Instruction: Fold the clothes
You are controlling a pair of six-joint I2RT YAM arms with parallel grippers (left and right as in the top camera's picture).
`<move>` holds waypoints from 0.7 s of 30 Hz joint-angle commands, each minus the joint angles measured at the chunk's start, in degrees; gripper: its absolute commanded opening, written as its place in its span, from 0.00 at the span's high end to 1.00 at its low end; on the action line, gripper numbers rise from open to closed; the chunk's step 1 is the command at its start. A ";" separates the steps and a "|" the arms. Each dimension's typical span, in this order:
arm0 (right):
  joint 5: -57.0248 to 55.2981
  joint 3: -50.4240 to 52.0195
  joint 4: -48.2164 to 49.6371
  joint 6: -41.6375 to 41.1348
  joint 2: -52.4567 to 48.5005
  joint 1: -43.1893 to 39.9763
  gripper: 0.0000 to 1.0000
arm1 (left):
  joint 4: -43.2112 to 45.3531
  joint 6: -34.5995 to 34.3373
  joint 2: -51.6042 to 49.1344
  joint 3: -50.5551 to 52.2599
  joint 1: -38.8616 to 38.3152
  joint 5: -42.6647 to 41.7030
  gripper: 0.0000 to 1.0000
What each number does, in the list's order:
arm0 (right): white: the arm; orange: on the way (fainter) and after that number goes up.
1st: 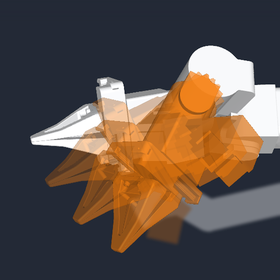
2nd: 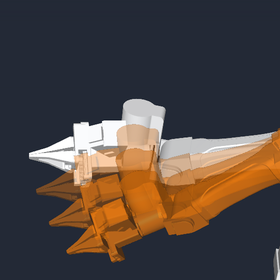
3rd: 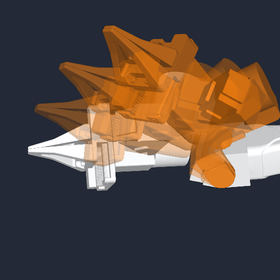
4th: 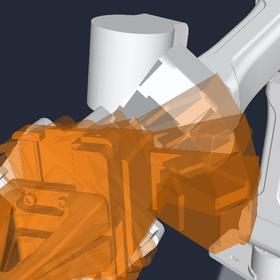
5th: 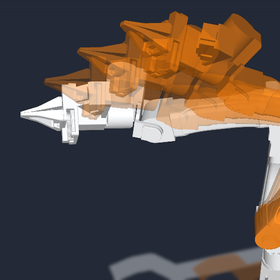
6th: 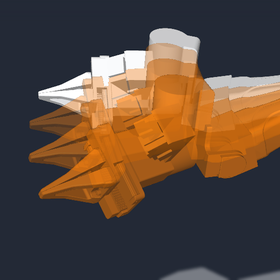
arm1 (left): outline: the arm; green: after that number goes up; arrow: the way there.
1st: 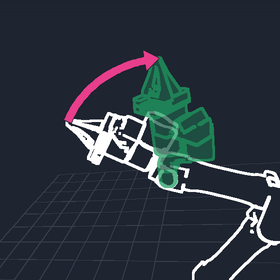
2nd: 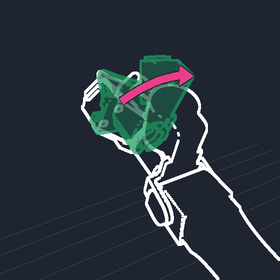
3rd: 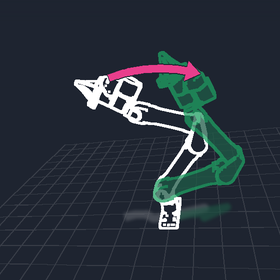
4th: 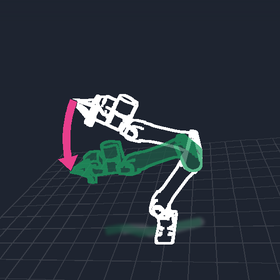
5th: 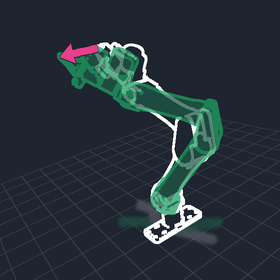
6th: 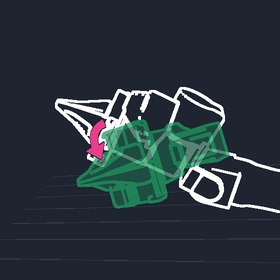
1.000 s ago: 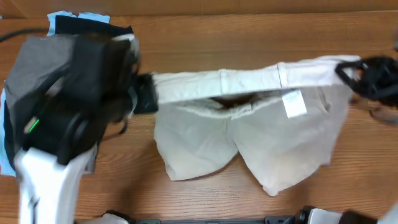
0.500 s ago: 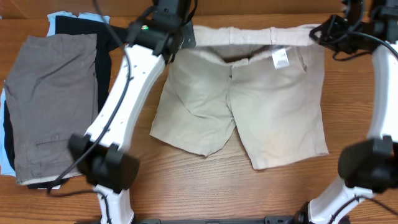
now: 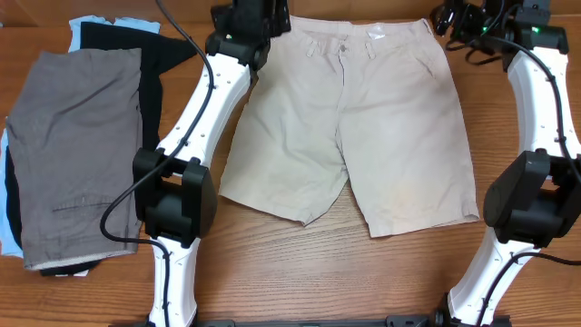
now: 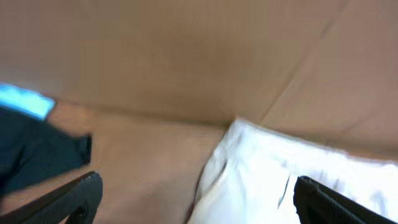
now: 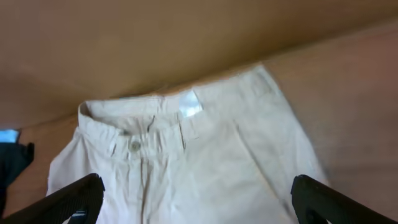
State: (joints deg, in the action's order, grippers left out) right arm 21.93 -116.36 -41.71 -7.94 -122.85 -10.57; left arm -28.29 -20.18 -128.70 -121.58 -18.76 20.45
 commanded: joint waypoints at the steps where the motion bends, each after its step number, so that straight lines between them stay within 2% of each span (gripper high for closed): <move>1: 2.97 -1.73 -4.96 -2.56 1.95 0.07 0.00 | -9.05 4.02 2.89 -2.51 -0.26 -5.70 0.00; 4: 7.06 -1.73 -13.77 -2.56 1.97 0.59 0.00 | -18.95 6.47 4.57 -2.69 -0.28 -10.03 0.00; 8: 4.35 -1.46 -26.12 -2.51 1.97 1.84 0.00 | -29.55 6.47 6.36 -2.67 -0.28 -10.99 0.00; 11: -0.13 0.59 -31.50 -2.51 1.97 3.87 0.08 | -36.06 6.47 6.97 -2.67 -0.26 -13.35 0.00; 15: -4.98 5.81 -32.96 -2.64 1.97 7.32 0.14 | -42.36 6.47 6.93 -2.62 -0.22 -14.34 0.00; 21: -5.40 18.82 -26.08 -6.01 1.97 10.36 0.14 | -44.78 6.54 6.93 -2.56 -0.15 -13.92 0.00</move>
State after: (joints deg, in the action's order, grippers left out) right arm 18.41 -102.26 -69.58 -11.94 -122.63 -0.43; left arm -72.82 -14.57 -123.42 -123.04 -18.76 7.44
